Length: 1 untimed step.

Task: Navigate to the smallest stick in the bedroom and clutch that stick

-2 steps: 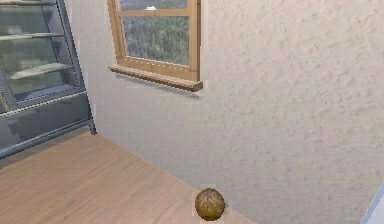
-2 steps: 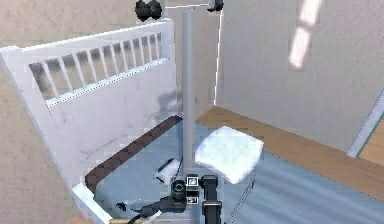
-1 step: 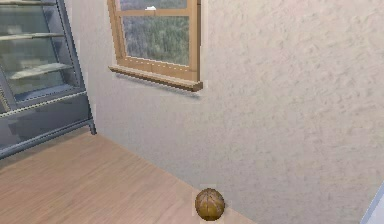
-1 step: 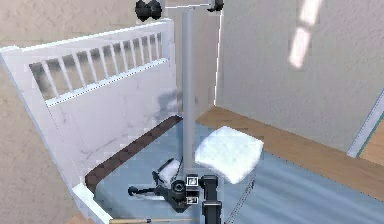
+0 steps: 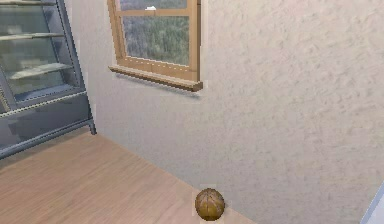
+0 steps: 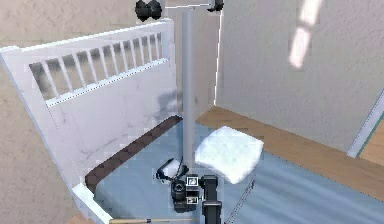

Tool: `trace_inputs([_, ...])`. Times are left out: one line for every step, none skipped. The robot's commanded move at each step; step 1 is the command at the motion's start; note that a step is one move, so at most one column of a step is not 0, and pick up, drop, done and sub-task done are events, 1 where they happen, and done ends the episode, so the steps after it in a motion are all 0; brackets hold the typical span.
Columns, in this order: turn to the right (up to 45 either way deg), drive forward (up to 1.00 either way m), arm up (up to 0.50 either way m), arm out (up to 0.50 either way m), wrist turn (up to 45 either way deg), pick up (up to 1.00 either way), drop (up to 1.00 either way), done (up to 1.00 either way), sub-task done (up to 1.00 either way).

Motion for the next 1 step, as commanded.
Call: trace_inputs([0.0, 0.00, -0.30, 0.00, 0.0, 0.00, 0.00, 0.00, 0.00])
